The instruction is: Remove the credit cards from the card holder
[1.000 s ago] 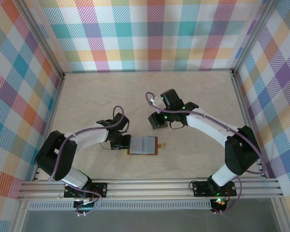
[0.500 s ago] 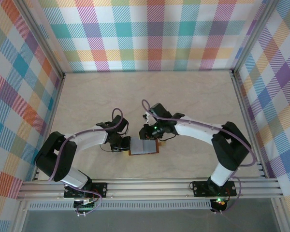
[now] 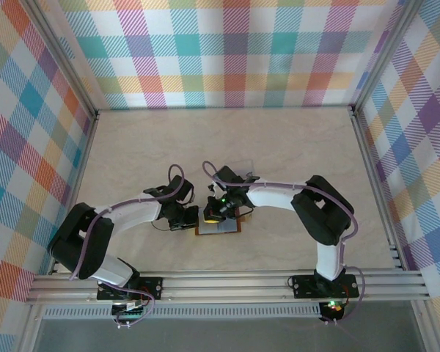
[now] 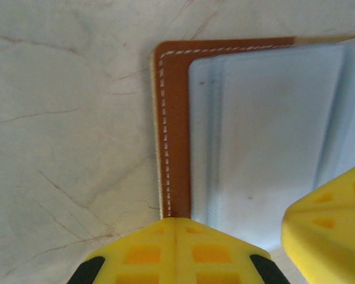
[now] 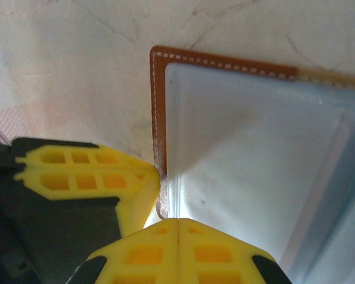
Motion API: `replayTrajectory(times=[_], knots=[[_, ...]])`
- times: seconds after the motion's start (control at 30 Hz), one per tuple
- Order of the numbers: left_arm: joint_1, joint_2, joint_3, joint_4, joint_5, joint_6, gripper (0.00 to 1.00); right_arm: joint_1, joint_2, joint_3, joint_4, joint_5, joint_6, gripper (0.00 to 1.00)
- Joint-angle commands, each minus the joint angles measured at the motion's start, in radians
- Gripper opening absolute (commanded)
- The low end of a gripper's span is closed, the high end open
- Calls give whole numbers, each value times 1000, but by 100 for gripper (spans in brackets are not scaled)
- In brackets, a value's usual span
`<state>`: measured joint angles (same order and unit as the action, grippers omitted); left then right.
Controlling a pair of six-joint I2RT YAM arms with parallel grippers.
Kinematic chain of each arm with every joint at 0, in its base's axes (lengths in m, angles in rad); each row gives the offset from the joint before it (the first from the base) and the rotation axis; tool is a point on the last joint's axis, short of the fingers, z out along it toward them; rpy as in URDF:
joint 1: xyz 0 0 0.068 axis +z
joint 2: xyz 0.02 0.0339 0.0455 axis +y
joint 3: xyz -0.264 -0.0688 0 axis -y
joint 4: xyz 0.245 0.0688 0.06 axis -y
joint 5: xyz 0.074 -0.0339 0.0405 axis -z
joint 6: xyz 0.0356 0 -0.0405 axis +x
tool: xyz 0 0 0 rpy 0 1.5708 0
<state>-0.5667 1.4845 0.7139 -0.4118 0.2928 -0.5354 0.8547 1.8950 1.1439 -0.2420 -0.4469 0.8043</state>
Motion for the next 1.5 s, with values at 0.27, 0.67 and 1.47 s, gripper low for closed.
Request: replayTrajectory(times=[0.27,0.67,1.47], knots=[[16,44,-47,21,11,3,4,14,90,68,-59,15,-4,3],[24,64,-27,4,3,27,4,25,39,129,-380,266,-89,23],[25,20,18,-66,-20,43,4,38,-24,135,-583,550,-168,50]])
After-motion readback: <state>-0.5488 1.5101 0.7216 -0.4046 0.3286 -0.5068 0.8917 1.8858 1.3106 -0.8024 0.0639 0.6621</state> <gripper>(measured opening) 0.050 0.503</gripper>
